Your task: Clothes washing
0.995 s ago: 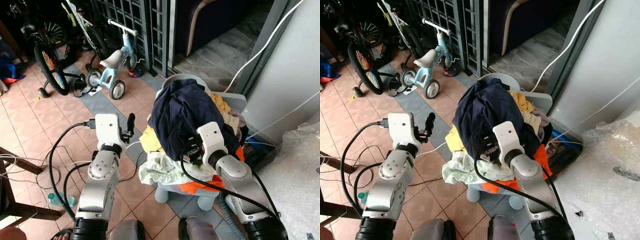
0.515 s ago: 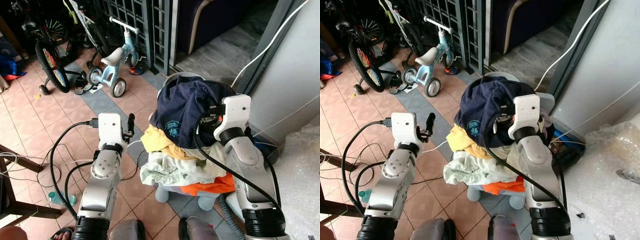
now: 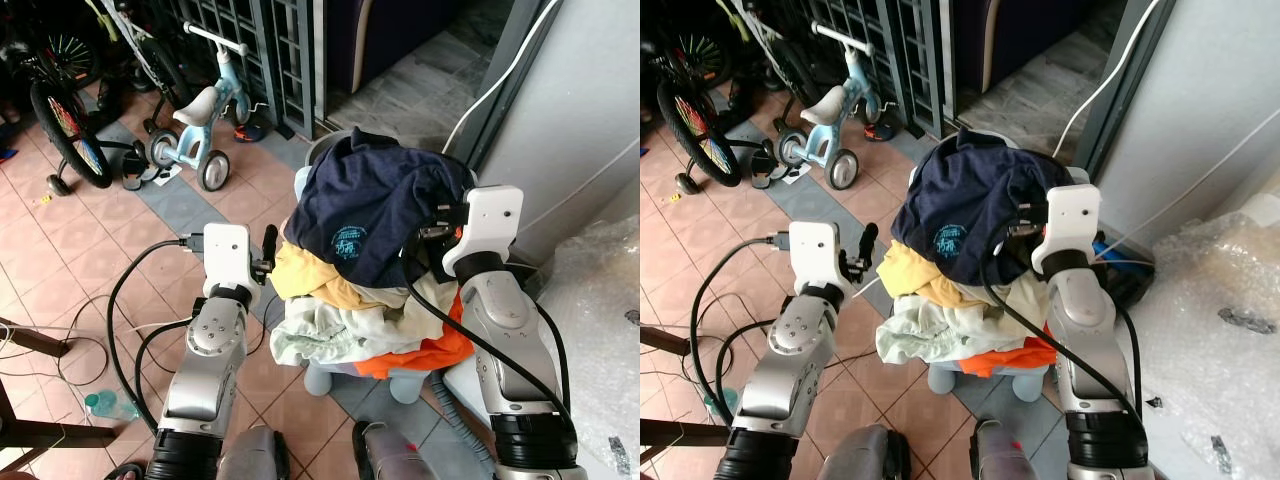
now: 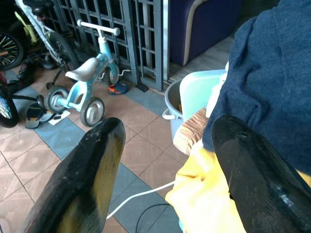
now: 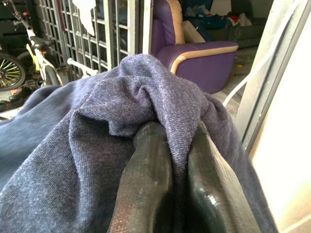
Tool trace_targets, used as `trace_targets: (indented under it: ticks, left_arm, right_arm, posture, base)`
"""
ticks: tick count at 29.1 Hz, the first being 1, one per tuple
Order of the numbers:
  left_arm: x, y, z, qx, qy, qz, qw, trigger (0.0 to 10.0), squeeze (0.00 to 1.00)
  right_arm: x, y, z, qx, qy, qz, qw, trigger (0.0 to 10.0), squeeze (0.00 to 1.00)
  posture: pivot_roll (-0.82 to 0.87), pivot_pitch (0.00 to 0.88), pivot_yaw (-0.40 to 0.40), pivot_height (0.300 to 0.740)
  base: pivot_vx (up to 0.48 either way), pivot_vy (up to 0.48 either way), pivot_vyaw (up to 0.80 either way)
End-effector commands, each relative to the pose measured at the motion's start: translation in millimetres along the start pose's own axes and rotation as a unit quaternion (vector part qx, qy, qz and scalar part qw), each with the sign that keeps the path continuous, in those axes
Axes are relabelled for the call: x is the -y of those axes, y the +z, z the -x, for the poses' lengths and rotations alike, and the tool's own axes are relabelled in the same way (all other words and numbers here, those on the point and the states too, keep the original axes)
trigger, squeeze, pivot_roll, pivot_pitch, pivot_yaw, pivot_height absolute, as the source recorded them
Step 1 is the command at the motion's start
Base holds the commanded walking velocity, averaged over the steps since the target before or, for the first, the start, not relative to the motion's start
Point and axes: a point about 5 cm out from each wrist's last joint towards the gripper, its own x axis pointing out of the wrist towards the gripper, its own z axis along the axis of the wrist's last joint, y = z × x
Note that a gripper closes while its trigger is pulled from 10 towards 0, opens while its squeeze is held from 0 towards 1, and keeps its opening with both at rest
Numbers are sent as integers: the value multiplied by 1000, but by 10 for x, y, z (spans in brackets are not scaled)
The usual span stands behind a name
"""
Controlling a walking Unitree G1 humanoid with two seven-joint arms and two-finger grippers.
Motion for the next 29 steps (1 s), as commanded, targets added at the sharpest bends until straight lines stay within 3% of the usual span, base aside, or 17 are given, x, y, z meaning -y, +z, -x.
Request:
trace_targets:
  ticks: [1, 11, 17, 29]
  left_arm:
    - [-19, -35, 14, -6, 5, -2, 1000, 10000, 0]
    - [-20, -18, 2, 3, 1, 9, 1000, 10000, 0]
    - [-3, 2, 15, 12, -24, 13, 1000, 10000, 0]
    - [2, -3, 19, 13, -30, 17, 999, 10000, 0]
  right_arm:
    - [-17, 21, -3, 9, 0, 0, 1000, 10000, 0]
    - [-22, 28, -21, 15, 2, 4, 1000, 10000, 0]
    - [-30, 20, -16, 14, 1, 9, 1000, 10000, 0]
    - [0, 79, -49, 27, -8, 16, 999, 10000, 0]
  posture:
    - [-51, 91, 66, 740]
    - [-53, 90, 66, 740]
    - [-55, 91, 66, 740]
    - [-58, 94, 68, 740]
  base:
    - [-322, 0, -594]
    - [-154, 0, 0]
    - [0, 0, -764]
    - [208, -332, -800]
